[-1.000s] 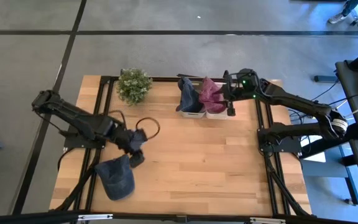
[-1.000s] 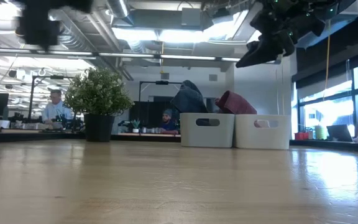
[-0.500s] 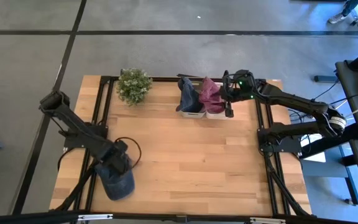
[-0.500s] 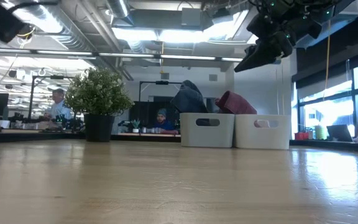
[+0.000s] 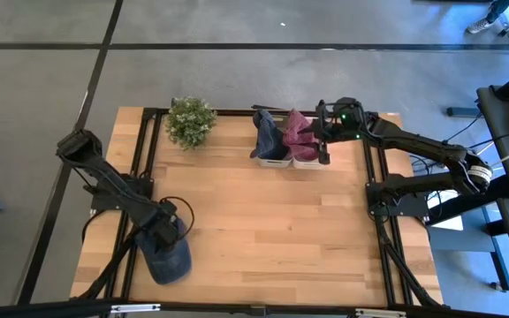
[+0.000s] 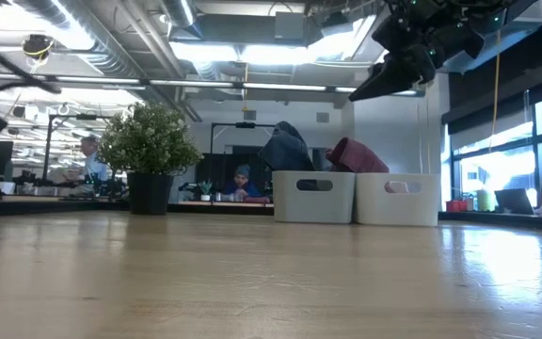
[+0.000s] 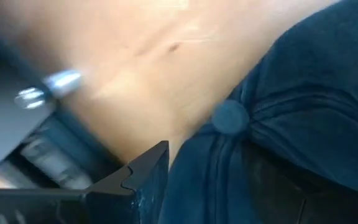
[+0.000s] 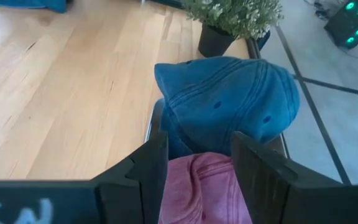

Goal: Pick & Place hat
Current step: Put the black cap into the gray bin

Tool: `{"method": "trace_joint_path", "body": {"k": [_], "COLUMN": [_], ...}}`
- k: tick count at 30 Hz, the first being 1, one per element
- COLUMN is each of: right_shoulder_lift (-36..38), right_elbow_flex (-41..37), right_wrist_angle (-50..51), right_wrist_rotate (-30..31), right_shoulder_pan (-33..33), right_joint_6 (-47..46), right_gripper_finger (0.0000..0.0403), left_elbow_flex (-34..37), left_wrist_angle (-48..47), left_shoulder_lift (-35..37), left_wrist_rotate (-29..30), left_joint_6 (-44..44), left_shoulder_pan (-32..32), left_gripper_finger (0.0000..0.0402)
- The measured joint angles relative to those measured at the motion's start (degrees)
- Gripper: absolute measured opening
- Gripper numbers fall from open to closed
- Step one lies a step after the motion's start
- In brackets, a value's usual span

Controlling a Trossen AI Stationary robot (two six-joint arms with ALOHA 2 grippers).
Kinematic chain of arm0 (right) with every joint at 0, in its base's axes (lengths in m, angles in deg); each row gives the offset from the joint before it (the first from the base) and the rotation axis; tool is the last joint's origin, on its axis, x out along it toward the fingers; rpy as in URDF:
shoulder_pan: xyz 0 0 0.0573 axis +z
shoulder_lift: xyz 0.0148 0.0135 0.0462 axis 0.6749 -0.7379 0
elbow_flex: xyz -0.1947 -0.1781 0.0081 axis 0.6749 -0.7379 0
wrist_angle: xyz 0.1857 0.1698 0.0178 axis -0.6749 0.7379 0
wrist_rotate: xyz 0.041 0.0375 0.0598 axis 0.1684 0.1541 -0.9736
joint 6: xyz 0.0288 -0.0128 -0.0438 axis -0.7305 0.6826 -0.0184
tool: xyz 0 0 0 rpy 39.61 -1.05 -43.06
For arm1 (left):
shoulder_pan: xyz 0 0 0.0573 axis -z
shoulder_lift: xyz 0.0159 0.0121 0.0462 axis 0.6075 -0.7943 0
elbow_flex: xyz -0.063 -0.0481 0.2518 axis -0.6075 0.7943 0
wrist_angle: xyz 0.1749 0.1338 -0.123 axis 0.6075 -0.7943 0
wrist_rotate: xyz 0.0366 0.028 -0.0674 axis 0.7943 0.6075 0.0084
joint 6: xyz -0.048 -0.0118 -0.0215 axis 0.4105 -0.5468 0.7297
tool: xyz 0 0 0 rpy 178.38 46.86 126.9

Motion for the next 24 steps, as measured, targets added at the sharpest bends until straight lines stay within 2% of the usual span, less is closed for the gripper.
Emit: {"method": "trace_joint_path", "body": {"k": [5,10,14,20,24], "right_shoulder_lift": [0.0,0.0,0.0,0.0,0.0], "right_elbow_flex": [0.0,0.0,0.0,0.0,0.0], "right_wrist_angle": [-0.4,-0.4,-0.4,-0.4,-0.2], "right_wrist_rotate": [0.0,0.0,0.0,0.0,0.0], "right_shoulder_pan": [0.0,0.0,0.0,0.0,0.0], "right_joint_6": [0.0,0.0,0.0,0.0,0.0], "right_gripper_finger": [0.0176,0.0176,0.0176,0.0176,0.0176], "left_elbow_flex": [2.8,2.9,2.9,3.0,3.0], "left_wrist_angle": [7.4,8.0,7.5,8.2,9.4], "left_shoulder_lift": [0.3,0.2,0.2,0.2,0.2], "left_wrist_rotate": [-0.7,-0.6,0.3,2.1,4.5], "left_joint_6": [-2.0,-2.1,-6.2,-2.2,0.3], "left_shoulder_pan": [0.0,0.0,0.0,-0.2,-0.2], "left_gripper_finger": [0.0192,0.0192,0.0192,0.0184,0.0153]}}
